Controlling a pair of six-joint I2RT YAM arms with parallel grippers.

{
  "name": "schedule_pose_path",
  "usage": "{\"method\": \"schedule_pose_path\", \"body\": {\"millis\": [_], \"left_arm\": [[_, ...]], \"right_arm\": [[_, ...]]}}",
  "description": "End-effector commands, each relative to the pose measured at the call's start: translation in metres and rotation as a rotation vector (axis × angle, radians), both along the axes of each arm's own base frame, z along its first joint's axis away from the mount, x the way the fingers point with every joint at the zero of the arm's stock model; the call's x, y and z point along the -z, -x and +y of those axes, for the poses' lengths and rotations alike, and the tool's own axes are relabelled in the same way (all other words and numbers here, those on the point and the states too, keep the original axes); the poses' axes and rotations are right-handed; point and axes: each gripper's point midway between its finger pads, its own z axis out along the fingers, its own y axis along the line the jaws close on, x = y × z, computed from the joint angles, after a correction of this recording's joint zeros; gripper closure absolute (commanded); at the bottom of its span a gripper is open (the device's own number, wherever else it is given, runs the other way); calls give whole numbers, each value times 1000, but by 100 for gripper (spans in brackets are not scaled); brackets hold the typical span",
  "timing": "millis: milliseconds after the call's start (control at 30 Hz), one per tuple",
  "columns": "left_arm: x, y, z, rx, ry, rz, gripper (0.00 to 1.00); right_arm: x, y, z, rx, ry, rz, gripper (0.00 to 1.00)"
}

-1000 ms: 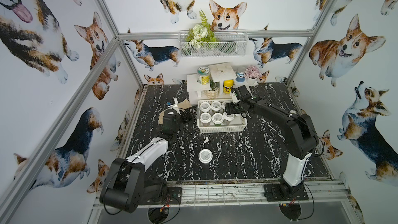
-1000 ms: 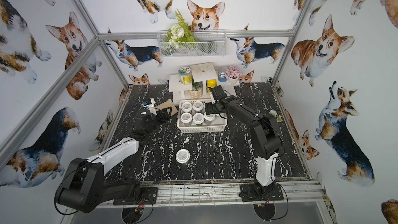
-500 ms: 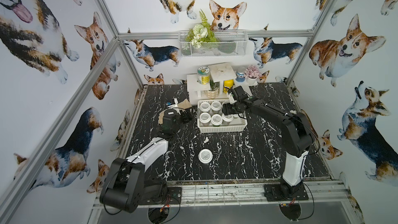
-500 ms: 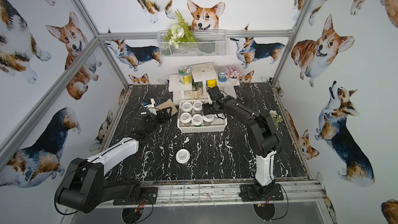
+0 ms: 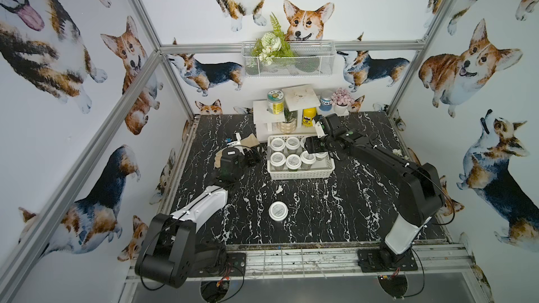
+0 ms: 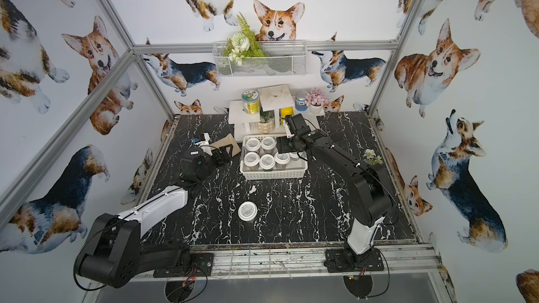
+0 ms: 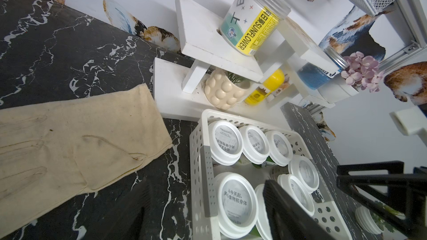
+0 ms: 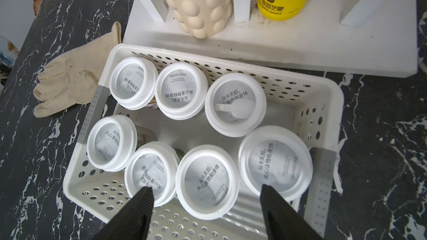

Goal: Put the yogurt in the basket
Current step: Place the yogurt in the basket.

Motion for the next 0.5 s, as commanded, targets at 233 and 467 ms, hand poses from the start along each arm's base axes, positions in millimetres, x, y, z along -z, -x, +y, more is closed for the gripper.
{"method": "schedule_pose_path", "body": {"millis": [233,467], "left_arm": [[-8,-3,-1,5,0,-29,19],[-8,-3,-1,4,1,-29,19]], "right_arm": [[33,21,-11,34,-14,46,21],[46,11,-8,26,-9,62,21]]}}
